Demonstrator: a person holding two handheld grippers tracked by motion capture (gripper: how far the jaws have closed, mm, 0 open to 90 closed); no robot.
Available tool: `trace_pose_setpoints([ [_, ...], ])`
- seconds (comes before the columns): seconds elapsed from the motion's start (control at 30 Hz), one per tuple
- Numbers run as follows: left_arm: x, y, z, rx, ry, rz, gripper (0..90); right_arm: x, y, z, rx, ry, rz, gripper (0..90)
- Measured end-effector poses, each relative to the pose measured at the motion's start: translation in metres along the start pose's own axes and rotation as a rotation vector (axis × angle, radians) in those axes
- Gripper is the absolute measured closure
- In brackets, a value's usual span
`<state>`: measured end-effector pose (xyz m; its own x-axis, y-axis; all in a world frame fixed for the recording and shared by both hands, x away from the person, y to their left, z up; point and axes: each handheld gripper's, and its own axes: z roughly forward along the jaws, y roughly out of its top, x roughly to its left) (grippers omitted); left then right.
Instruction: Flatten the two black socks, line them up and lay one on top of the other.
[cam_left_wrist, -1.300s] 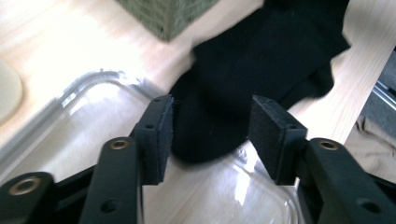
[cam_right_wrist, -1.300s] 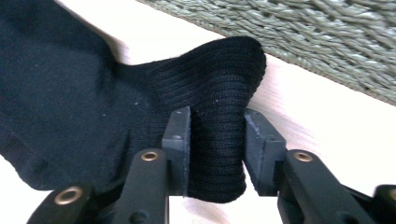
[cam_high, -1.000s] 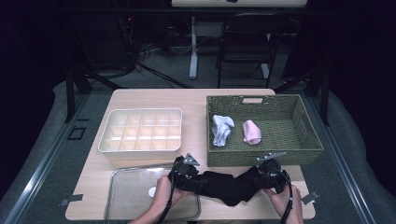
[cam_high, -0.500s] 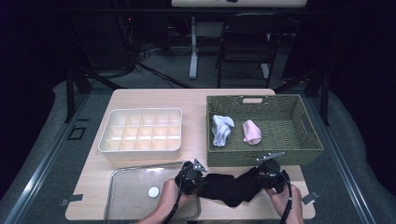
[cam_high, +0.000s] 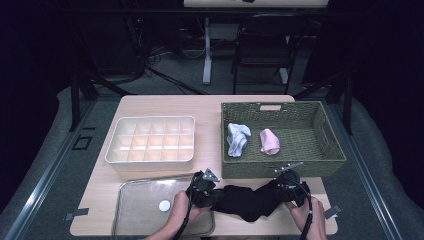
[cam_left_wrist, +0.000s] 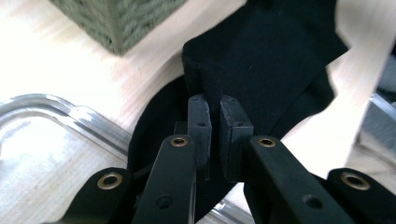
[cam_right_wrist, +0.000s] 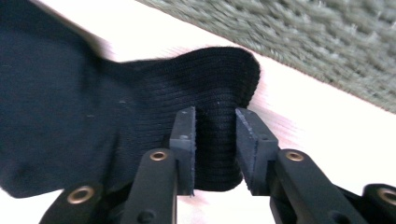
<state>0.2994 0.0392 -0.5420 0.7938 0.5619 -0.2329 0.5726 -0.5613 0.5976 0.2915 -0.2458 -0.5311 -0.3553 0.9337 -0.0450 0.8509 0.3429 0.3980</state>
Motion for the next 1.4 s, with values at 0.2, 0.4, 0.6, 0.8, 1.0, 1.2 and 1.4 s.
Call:
trace_pose_setpoints([
  [0.2,0.004,0.003,-0.01,-0.03,-0.038,-0.027,84.3,-0.012,-0.001,-0.007,-0.042,0.068,0.03,75.2],
  [0.4,0.007,0.0,-0.007,-0.004,-0.052,-0.037,84.2,-0.012,0.0,0.009,0.021,0.063,0.016,75.5],
  [0.6,0.007,-0.002,-0.005,0.003,-0.059,-0.038,84.1,-0.01,-0.002,0.006,-0.004,0.055,0.022,84.2],
  [0.8,0.006,-0.001,-0.005,0.002,-0.079,-0.039,84.0,-0.007,-0.001,-0.024,-0.085,0.021,0.008,83.7],
  [1.0,0.009,0.002,-0.019,-0.009,-0.099,-0.046,83.8,0.006,0.003,-0.036,-0.115,0.037,-0.026,83.1],
  [1.2,0.024,-0.002,-0.024,0.027,-0.091,-0.086,83.5,0.015,0.005,-0.009,-0.018,0.063,-0.055,79.4],
  [1.4,0.03,-0.005,-0.02,0.049,-0.089,-0.098,83.3,-0.01,0.002,-0.013,-0.048,0.244,0.055,69.7],
])
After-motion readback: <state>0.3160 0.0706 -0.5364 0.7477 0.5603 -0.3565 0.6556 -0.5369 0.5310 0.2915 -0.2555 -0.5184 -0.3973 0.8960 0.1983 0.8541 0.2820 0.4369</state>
